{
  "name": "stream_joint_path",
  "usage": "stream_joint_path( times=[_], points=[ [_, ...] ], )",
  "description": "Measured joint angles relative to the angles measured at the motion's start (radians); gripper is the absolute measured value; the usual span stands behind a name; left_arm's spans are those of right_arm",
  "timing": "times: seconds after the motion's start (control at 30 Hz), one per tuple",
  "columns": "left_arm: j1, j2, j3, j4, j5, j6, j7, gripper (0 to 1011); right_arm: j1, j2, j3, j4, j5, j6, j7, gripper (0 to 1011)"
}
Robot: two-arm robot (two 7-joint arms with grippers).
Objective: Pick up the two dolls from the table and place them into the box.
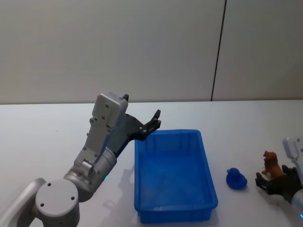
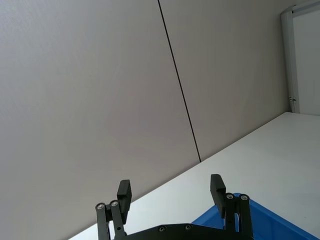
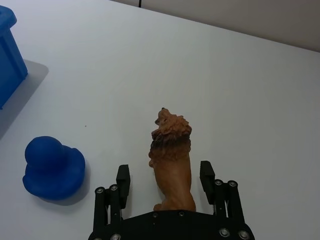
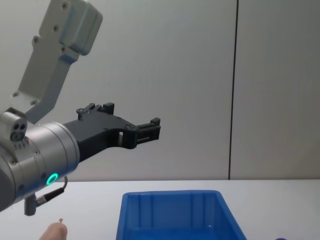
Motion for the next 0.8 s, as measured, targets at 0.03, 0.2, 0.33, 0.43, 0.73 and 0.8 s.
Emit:
stream_joint_path(
  times=[0.03, 0.2, 0.33, 0.43, 0.73, 0.8],
  points=[
    [0.000, 0.000, 0.000, 0.000, 0.000, 0.000, 0.000, 1001, 0.004, -0.003, -0.002, 0.007, -0.002, 0.000, 0.003, 837],
    [0.000, 0.000, 0.000, 0.000, 0.000, 0.000, 0.000, 1001, 0.014, -0.009, -0.004, 0.023, -0.006, 0.000, 0.009, 709],
    [0.000, 0.000, 0.000, 0.000, 0.000, 0.000, 0.000, 1001, 0.020, -0.013, -0.006, 0.033, -0.009, 0.000, 0.012, 591],
    [0.000, 0.000, 0.000, 0.000, 0.000, 0.000, 0.000, 1001, 0.024, -0.015, -0.007, 0.040, -0.011, -0.001, 0.014, 501],
    [0.000, 0.000, 0.000, 0.000, 0.000, 0.000, 0.000, 1001, 0.028, -0.018, -0.008, 0.046, -0.015, -0.006, 0.017, 450],
    [0.000, 0.000, 0.000, 0.000, 0.000, 0.000, 0.000, 1001, 0.028, -0.018, -0.007, 0.045, -0.016, -0.013, 0.016, 446]
  ],
)
